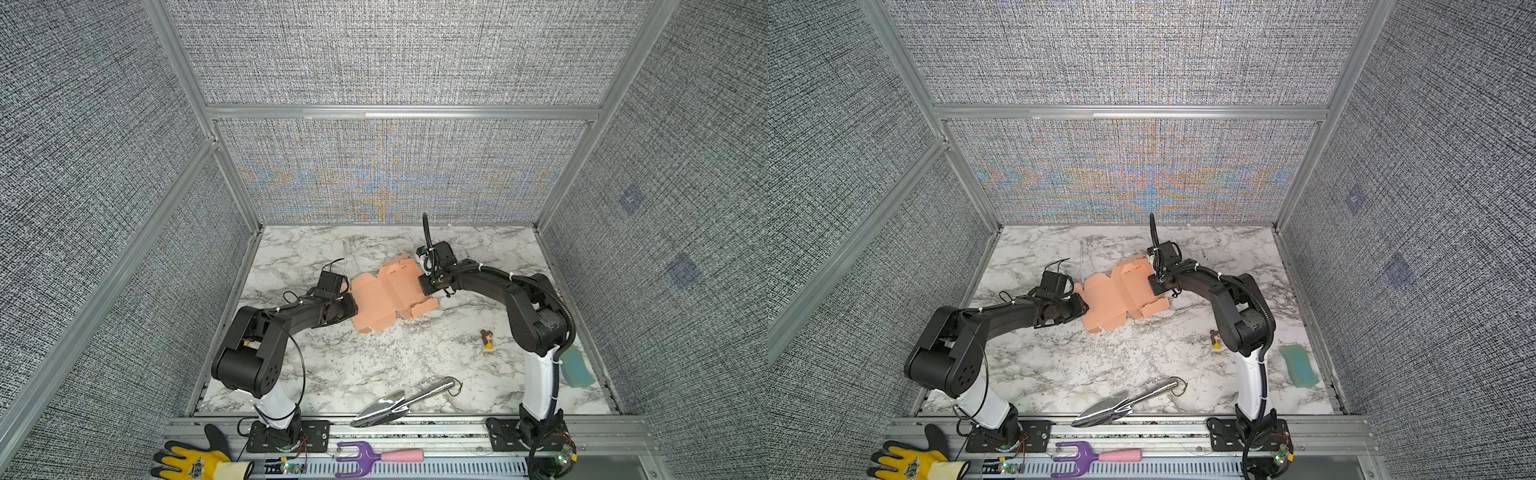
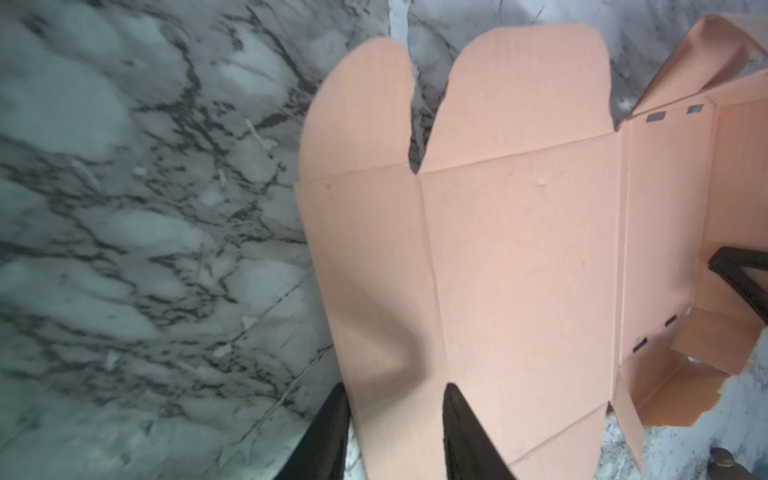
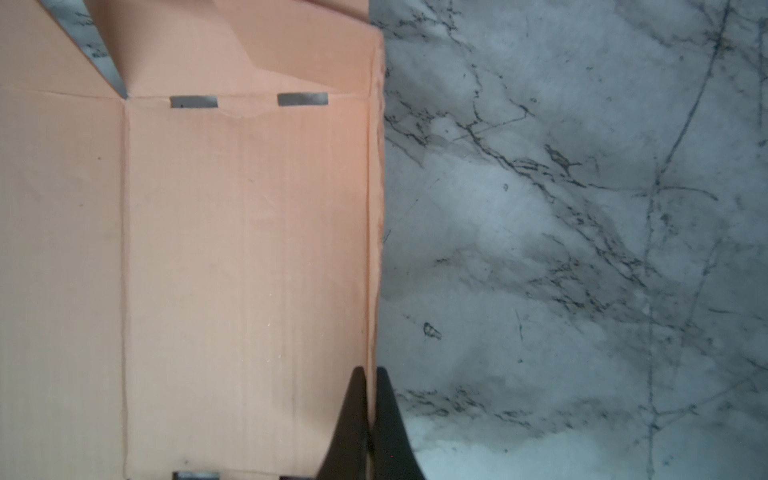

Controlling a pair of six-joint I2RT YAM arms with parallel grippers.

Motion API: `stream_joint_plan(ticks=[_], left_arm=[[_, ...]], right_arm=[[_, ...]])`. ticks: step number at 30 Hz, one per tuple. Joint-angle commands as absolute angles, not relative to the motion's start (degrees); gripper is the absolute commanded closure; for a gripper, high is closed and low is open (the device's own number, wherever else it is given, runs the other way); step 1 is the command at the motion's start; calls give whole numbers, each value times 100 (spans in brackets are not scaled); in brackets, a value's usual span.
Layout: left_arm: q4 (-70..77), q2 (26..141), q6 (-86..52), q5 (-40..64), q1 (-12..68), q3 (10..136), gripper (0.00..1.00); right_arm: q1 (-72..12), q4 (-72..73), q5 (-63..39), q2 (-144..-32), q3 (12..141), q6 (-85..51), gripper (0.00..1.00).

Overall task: Assemble paper box
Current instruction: First fold the bottom flaps of a flat cardboard box at the center of the table.

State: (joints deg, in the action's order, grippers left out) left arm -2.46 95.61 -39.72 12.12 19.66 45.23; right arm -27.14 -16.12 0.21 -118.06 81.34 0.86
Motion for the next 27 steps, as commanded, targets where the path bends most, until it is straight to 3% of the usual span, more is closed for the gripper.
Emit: stream_joint_plan(ticks=[1,5,12,27], left_arm=[[-74,9438,-4121,1377,1951,4468,65],[113,9300,-4181,1439,1942,4417,73],[334,9124,-4297,1455,1898,4369,76],[19,9276,-4919,1206,1714,4052,72]], right_arm=[[-2732,-1582,26,-11806,8130,49,97],[-2742,-1589,22,-11852,8143,53,97],[-2755,-1603,53,-11875,8147,67,97],[-2770,-1485,46,-11834,8017,79,97]])
